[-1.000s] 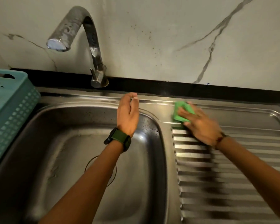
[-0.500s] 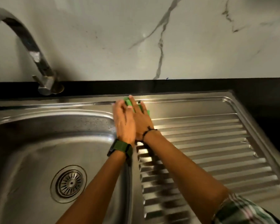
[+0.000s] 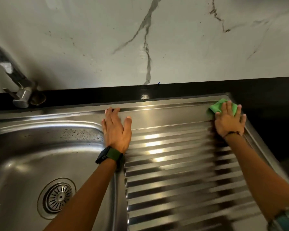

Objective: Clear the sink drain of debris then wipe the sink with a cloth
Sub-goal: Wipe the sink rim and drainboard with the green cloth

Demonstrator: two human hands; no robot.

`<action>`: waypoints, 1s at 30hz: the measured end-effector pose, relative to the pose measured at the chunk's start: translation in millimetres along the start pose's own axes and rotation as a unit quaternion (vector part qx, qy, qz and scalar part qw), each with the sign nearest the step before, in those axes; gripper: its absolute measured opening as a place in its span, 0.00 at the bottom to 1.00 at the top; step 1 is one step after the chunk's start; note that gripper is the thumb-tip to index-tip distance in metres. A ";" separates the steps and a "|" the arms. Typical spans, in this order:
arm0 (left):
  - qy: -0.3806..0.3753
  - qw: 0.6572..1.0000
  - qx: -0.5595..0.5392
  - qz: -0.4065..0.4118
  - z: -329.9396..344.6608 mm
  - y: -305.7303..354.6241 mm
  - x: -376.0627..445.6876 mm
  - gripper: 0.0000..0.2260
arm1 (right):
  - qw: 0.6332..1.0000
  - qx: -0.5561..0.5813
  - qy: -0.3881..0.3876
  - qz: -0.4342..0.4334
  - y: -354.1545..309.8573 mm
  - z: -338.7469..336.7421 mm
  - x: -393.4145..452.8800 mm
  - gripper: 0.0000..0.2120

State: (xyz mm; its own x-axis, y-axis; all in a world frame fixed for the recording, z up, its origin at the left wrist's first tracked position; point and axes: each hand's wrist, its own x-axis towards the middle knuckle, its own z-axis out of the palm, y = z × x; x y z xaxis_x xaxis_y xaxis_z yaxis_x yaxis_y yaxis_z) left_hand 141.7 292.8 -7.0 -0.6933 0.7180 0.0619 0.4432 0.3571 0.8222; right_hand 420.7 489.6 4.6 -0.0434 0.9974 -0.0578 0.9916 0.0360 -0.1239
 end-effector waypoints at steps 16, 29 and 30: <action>0.045 0.995 -0.092 -0.002 0.6 2.6 5.3 0.16 | 0.927 -0.008 -0.013 -0.375 -238.3 52.2 -117.0 0.31; 0.018 1.000 0.001 -0.009 8.7 11.1 1.2 0.29 | 0.966 -0.076 0.035 -0.245 -114.8 11.9 17.4 0.25; 0.019 1.000 -0.014 -0.011 7.8 11.7 1.2 0.29 | 0.979 -0.076 0.030 -0.187 -86.0 3.8 36.9 0.24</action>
State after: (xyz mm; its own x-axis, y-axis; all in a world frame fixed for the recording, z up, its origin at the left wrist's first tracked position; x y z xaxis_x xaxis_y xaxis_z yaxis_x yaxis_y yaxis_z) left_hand 150.5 302.5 -1.7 -0.7238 0.6869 0.0645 0.4118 0.3551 0.8393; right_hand 333.3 523.0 9.4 -0.4041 0.9144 0.0228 0.9147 0.4036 0.0232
